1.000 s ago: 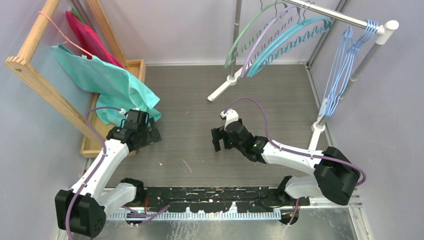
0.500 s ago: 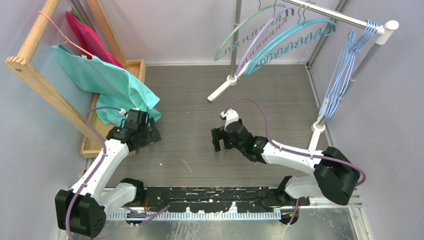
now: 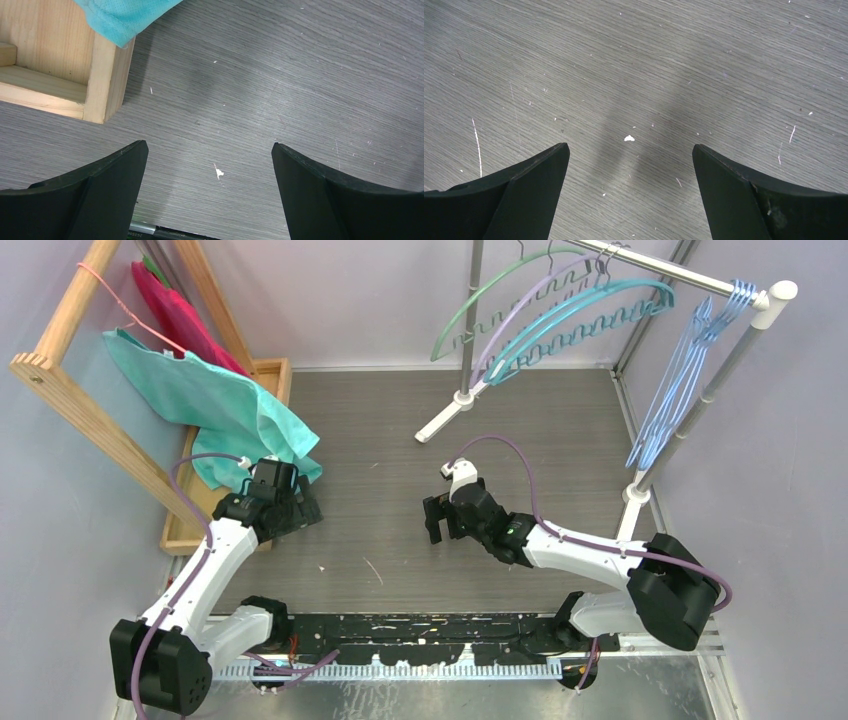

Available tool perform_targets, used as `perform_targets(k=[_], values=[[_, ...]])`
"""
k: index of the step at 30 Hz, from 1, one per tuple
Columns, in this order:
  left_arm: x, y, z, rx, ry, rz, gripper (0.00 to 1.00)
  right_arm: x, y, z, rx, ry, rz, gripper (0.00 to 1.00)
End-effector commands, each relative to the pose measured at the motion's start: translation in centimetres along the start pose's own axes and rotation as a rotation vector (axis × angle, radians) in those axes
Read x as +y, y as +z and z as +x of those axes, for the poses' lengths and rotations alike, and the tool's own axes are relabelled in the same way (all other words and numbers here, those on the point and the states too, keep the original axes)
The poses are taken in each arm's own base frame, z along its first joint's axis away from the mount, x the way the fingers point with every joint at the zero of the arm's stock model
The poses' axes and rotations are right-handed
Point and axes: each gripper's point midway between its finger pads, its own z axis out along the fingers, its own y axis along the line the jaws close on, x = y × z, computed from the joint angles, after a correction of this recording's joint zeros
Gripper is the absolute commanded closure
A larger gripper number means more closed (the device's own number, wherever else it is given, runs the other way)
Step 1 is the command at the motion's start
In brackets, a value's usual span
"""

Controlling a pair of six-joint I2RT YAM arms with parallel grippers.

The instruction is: Organize the hangers

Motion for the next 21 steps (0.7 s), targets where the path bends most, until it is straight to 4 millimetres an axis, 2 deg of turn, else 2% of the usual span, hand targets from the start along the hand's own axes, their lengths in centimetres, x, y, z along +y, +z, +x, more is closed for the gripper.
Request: perform_targets(k=[1,21], values=[[-0.3,-0.3,-1.2,-0.055,-0.014,0.01,0.02,0.5,0.0,-1.8,-0.062,0.031,-0.021,0.0],[-0.5,-1.3,-1.9,-0.128,-0.061,0.055,0.02,0.6,0.0,-2.0,-0.065,0.031,-0.024,0.0]])
